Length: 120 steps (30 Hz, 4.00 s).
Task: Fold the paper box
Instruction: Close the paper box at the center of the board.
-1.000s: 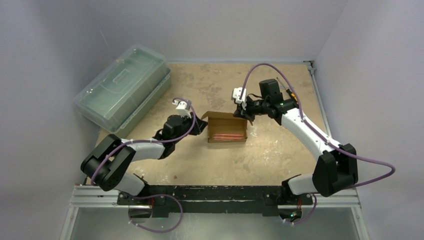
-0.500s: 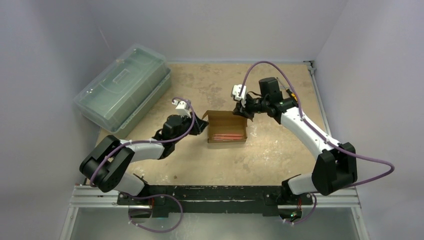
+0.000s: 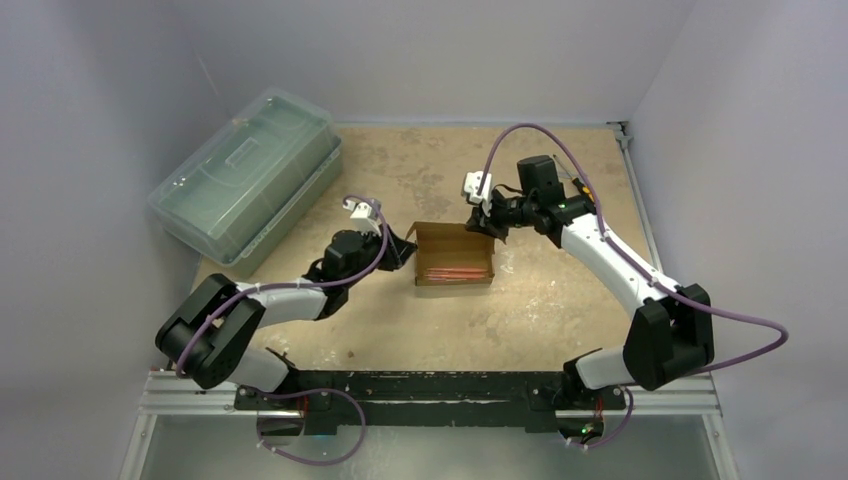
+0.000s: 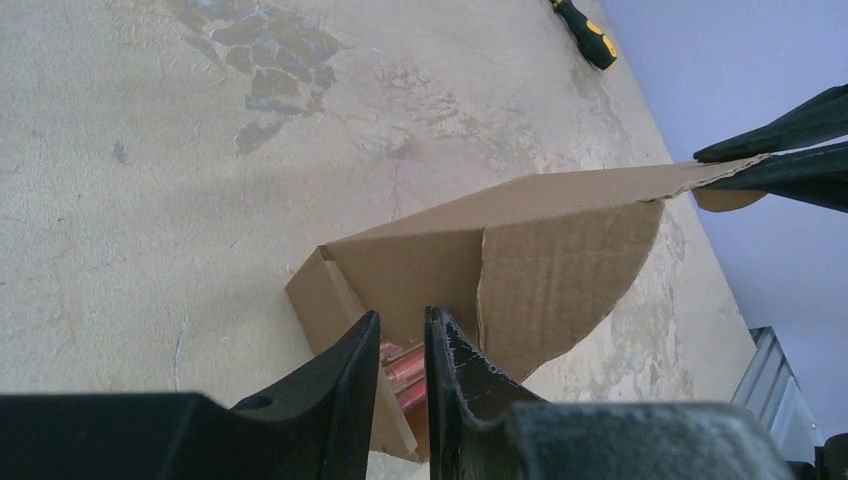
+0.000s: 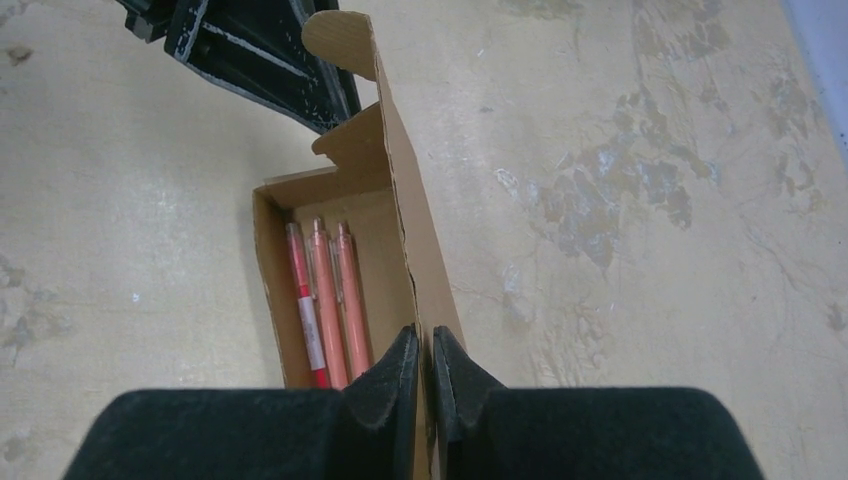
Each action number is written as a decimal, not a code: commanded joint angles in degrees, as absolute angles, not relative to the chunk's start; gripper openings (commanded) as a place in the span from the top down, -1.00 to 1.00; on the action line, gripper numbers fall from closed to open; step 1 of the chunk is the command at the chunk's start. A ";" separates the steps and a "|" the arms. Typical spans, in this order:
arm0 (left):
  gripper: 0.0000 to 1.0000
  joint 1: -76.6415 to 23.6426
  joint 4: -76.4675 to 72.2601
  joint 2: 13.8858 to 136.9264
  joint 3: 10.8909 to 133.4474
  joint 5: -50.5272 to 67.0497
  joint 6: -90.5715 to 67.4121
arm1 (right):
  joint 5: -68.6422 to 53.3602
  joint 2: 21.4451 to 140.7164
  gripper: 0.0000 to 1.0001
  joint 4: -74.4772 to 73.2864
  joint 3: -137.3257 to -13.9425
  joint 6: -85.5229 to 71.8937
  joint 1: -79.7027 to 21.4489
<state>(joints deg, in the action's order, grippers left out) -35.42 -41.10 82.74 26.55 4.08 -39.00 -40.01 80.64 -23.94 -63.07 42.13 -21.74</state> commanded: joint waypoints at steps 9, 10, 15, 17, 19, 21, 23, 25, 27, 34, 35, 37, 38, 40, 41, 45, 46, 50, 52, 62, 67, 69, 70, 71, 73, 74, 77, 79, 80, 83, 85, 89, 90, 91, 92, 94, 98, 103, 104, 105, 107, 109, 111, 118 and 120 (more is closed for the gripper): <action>0.56 -35.25 -39.50 74.77 22.16 3.87 -38.38 | -43.75 81.95 0.78 -33.15 -64.47 50.40 -22.14; 0.55 -35.22 -39.38 74.64 22.02 3.98 -38.26 | -43.77 82.00 0.78 -33.33 -64.51 50.59 -22.09; 0.56 -35.13 -39.59 75.14 21.73 4.87 -38.30 | -43.89 82.13 0.78 -33.75 -64.51 51.05 -22.07; 0.56 -35.00 -38.94 74.60 21.61 4.68 -38.32 | -43.98 82.30 0.78 -34.45 -64.43 52.19 -22.13; 0.56 -35.06 -36.81 73.12 21.23 3.77 -38.36 | -43.95 82.80 0.78 -35.81 -64.42 53.50 -22.06; 0.56 -34.98 -33.71 70.61 20.86 2.03 -38.22 | -43.99 83.32 0.77 -37.15 -64.58 54.87 -22.10; 0.54 -34.98 -29.15 67.35 20.61 -0.62 -37.92 | -44.27 83.94 0.77 -39.09 -64.68 56.27 -22.13; 0.52 -34.97 -24.35 63.34 20.62 -3.67 -37.48 | -44.71 84.54 0.76 -40.34 -64.52 57.60 -22.11; 0.48 -34.98 -20.19 58.65 20.71 -5.89 -36.82 | -45.22 85.37 0.74 -41.77 -64.47 59.14 -22.17; 0.20 -34.98 -15.43 52.67 22.93 -6.62 -34.44 | -46.36 87.60 0.24 -45.86 -64.47 62.83 -22.62; 0.20 -34.98 -16.02 53.35 23.36 -5.47 -34.19 | -46.44 87.74 0.15 -46.59 -64.51 63.50 -22.69; 0.20 -34.93 -17.34 55.49 24.23 -3.25 -33.96 | -46.77 87.96 -0.05 -48.81 -64.60 65.28 -22.83; 0.20 -34.92 -18.12 56.60 24.69 -2.17 -33.83 | -47.07 87.98 -0.13 -49.77 -64.68 66.09 -22.93; 0.20 -34.94 -20.02 58.93 25.54 -0.38 -33.51 | -47.65 87.93 -0.29 -50.85 -64.42 67.41 -22.90; 0.20 -34.95 -20.86 60.02 26.08 0.95 -33.27 | -47.67 87.90 -0.34 -50.96 -64.08 67.80 -22.98; 0.19 -34.98 -23.67 64.96 29.46 5.49 -31.46 | -46.25 88.76 -0.41 -51.04 -63.16 68.10 -23.28; 0.19 -34.98 -24.36 66.42 30.41 6.85 -31.23 | -45.85 89.17 -0.41 -51.00 -63.11 68.11 -23.36; 0.28 -35.02 -27.19 73.18 33.39 12.33 -31.79 | -43.81 91.03 -0.40 -50.83 -63.31 67.40 -23.72; 0.43 -35.07 -28.11 76.24 33.91 14.07 -32.50 | -42.96 91.75 -0.39 -50.26 -63.20 66.74 -23.76; 0.83 -35.04 -36.11 88.13 30.26 18.17 -36.45 | -41.40 93.00 -0.39 -47.95 -63.62 63.55 -23.79; 0.84 -35.07 -36.74 90.64 29.92 17.75 -36.61 | -39.34 94.01 -0.39 -46.06 -62.99 61.98 -23.76; 0.84 -35.06 -37.17 90.38 29.84 17.29 -36.83 | -38.89 93.93 -0.39 -45.65 -63.04 61.49 -23.75; 0.83 -34.99 -37.18 89.86 29.88 17.22 -36.94 | -39.59 93.72 -0.39 -46.32 -63.39 61.93 -23.61; 0.82 -34.98 -37.25 89.17 29.96 17.22 -37.06 | -41.20 93.29 -0.39 -47.62 -64.01 62.84 -23.38; 0.79 -34.98 -36.70 86.61 30.22 16.68 -37.28 | -46.17 91.42 -0.39 -50.89 -65.65 65.21 -22.73; 0.77 -34.98 -35.89 84.99 30.42 16.31 -37.20 | -47.84 90.03 -0.39 -52.13 -66.27 66.16 -22.35; 0.72 -34.98 -32.90 79.73 31.21 14.54 -36.25 | -51.28 85.77 -0.42 -53.51 -66.32 67.65 -20.52; 0.67 -34.82 -31.03 76.43 31.67 13.21 -35.44 | -53.06 83.77 -0.43 -53.31 -65.43 68.01 -18.44; 0.61 -34.76 -29.94 74.39 31.83 12.40 -35.04 | -54.09 83.17 -0.43 -52.96 -64.99 68.02 -17.20; 0.39 -34.63 -26.89 70.32 31.38 8.69 -34.32 | -54.84 81.70 -0.43 -47.52 -63.59 63.39 -12.86; 0.08 -34.56 -25.91 68.01 29.62 5.43 -36.01 | -52.55 79.82 -0.45 -36.21 -60.69 52.17 -10.44; -0.57 -34.09 -28.35 65.00 23.07 2.93 -40.77 | -52.03 78.50 -0.56 -20.71 -55.95 34.82 -6.85; -0.63 -33.96 -29.81 64.62 21.34 3.28 -42.25 | -52.60 78.93 -0.58 -18.64 -55.30 31.64 -6.51; -0.65 -33.76 -31.42 64.46 20.06 3.98 -43.49 | -53.03 79.38 -0.58 -16.66 -54.76 28.74 -6.31; -0.66 -33.71 -32.59 64.47 19.18 4.78 -44.37 | -53.48 79.97 -0.60 -14.91 -54.23 25.80 -6.17; -0.67 -33.64 -33.99 64.87 18.33 5.74 -45.98 | -53.45 81.05 -0.60 -11.05 -53.09 19.29 -6.12; -0.70 -33.63 -37.83 67.68 17.79 8.42 -48.36 | -50.46 83.01 -0.58 -3.80 -50.82 8.44 -6.07; -0.72 -33.54 -40.34 72.48 18.43 10.92 -48.96 | -48.90 85.95 -0.56 -2.90 -51.16 5.19 -5.98; -0.72 -33.56 -40.68 73.22 18.41 10.91 -49.11 | -49.01 86.70 -0.54 -3.24 -51.57 4.91 -5.83; -0.72 -33.52 -41.08 74.28 18.36 10.90 -49.21 | -49.04 87.37 -0.53 -3.98 -52.03 4.72 -5.85; -0.72 -33.37 -41.82 75.92 18.42 10.77 -49.14 | -49.13 88.31 -0.51 -4.63 -52.40 4.43 -5.72; -0.72 -33.14 -42.09 77.46 18.81 10.77 -48.82 | -48.65 88.93 -0.49 -4.66 -52.44 3.95 -5.49; -0.72 -33.03 -42.48 78.81 19.28 11.01 -48.40 | -47.87 89.72 -0.47 -4.73 -52.32 3.26 -5.33; -0.74 -32.53 -46.86 82.17 20.21 11.88 -47.94 | -46.30 93.55 -0.36 -4.29 -52.30 0.40 -3.95; -0.74 -32.42 -48.11 83.39 20.61 12.34 -48.25 | -46.59 94.86 -0.32 -4.42 -52.12 -1.49 -3.22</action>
